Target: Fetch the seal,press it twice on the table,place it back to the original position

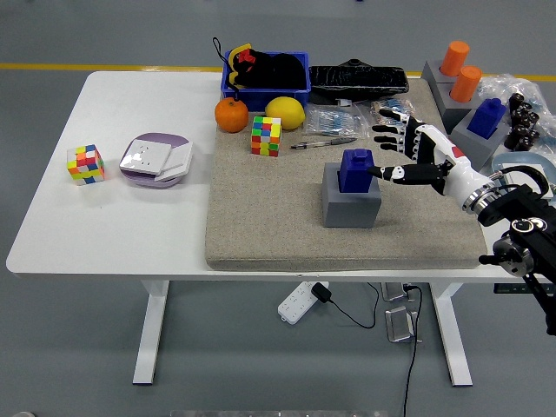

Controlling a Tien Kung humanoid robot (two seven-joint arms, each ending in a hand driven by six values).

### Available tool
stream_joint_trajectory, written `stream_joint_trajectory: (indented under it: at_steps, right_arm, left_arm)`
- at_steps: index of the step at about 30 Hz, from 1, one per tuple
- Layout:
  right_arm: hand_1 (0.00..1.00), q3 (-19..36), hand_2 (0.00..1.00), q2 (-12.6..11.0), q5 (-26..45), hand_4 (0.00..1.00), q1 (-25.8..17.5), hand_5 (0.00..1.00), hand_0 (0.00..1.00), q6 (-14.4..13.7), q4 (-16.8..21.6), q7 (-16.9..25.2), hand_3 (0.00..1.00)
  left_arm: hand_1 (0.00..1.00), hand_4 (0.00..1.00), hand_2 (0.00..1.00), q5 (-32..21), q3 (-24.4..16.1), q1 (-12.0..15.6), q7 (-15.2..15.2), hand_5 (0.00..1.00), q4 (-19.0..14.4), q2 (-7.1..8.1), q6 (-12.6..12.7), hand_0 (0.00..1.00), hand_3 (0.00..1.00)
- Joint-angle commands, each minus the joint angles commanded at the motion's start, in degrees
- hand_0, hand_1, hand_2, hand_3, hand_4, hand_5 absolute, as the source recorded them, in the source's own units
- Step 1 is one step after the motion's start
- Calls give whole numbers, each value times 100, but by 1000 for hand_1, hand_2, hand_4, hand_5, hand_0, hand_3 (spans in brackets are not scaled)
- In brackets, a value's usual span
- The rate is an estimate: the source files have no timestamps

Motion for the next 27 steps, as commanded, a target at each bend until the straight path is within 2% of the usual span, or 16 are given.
stream_joint_trajectory:
  at_steps: [2,3,14,15,20,21,27]
  right_arm:
    - [768,-29,775,5,-2,998,6,2,807,-6,-2,-5,858]
    - [752,-61,749,8,-1,998,17,2,800,-13,-2,-7,812]
    - [752,-431,744,144,81,998,115,2,805,-9,-182,64,812]
    - [736,-450,733,154,86,971,113,2,791,-13,-190,73,792]
    - [736,-536,733,183,127,971,168,2,791,-59,-228,111,792]
    - [726,-543,723,189,130,939,182,2,788,-67,-234,116,759]
    - [717,-629,713,223,164,917,272,2,786,-150,-307,163,754]
  left_arm:
    - [812,731,784,4,1,-3,-2,435,-3,2,-1,847,823]
    - [812,732,784,9,-2,-5,-3,435,-5,4,0,847,823]
    - [812,732,785,5,37,-27,-5,434,-17,29,-4,846,823]
    - [812,733,785,4,39,-27,-1,433,-17,31,-7,844,823]
    - [812,733,785,-22,72,-22,11,433,-7,29,-21,844,823]
    - [812,733,784,-26,82,-21,13,433,-6,28,-24,819,823]
    - [813,734,786,-24,101,-36,10,433,-13,26,-29,825,824]
